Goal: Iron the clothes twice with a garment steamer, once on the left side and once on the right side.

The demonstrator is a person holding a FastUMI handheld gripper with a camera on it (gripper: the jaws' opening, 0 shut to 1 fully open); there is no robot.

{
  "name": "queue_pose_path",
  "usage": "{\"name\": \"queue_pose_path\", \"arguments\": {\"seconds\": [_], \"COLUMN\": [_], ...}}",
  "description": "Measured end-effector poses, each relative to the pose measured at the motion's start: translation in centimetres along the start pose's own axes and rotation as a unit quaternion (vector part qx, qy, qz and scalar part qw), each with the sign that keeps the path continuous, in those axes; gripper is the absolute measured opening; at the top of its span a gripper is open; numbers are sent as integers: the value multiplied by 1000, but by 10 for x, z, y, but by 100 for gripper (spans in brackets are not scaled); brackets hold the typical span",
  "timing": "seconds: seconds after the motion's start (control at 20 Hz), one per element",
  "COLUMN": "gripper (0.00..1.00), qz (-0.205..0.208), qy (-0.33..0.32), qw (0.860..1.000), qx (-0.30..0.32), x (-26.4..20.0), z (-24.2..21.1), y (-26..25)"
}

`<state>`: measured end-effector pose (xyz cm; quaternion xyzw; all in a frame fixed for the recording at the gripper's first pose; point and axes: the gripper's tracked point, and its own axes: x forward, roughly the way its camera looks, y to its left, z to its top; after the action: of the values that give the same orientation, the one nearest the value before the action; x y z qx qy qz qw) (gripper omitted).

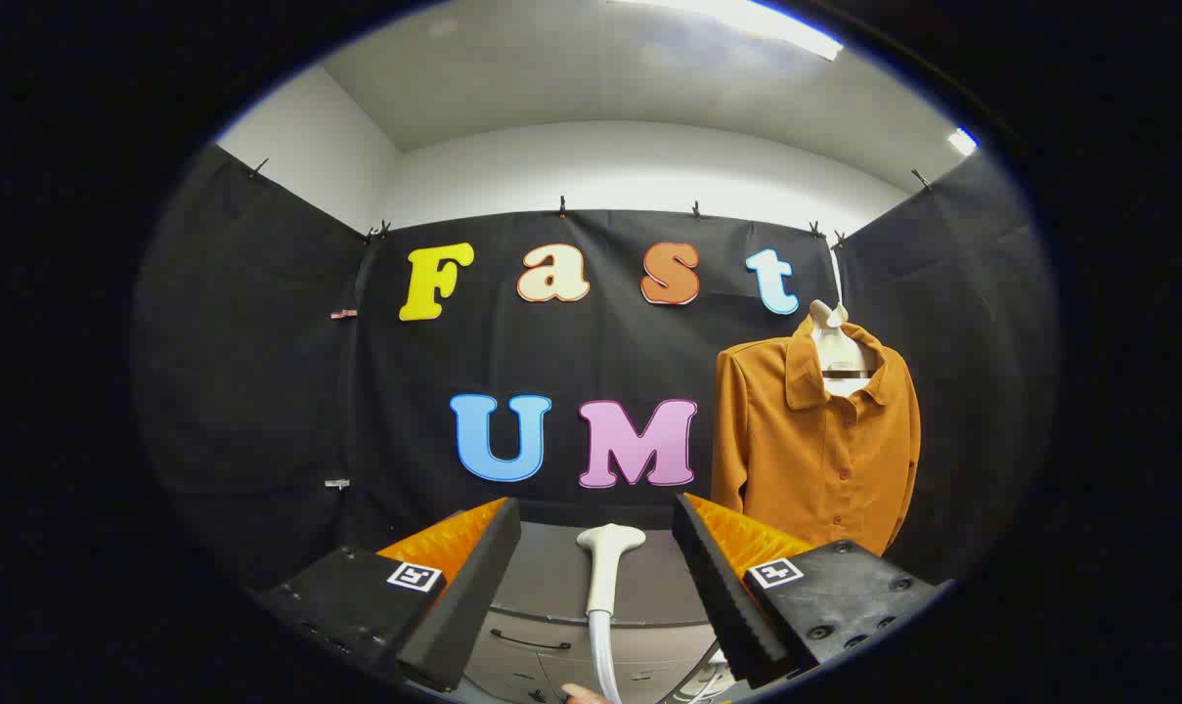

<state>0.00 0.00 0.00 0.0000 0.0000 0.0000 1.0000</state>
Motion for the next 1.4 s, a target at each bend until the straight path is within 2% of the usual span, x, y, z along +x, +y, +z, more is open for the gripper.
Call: {"name": "queue_pose_path", "arguments": {"seconds": [0.8, 1.4], "gripper": [98, 98], "qz": [2, -20], "qy": [-14, 11], "qw": [1000, 1000], "qx": [-4, 1], "x": [-1, 9], "z": [8, -11], "y": [4, 21]}}
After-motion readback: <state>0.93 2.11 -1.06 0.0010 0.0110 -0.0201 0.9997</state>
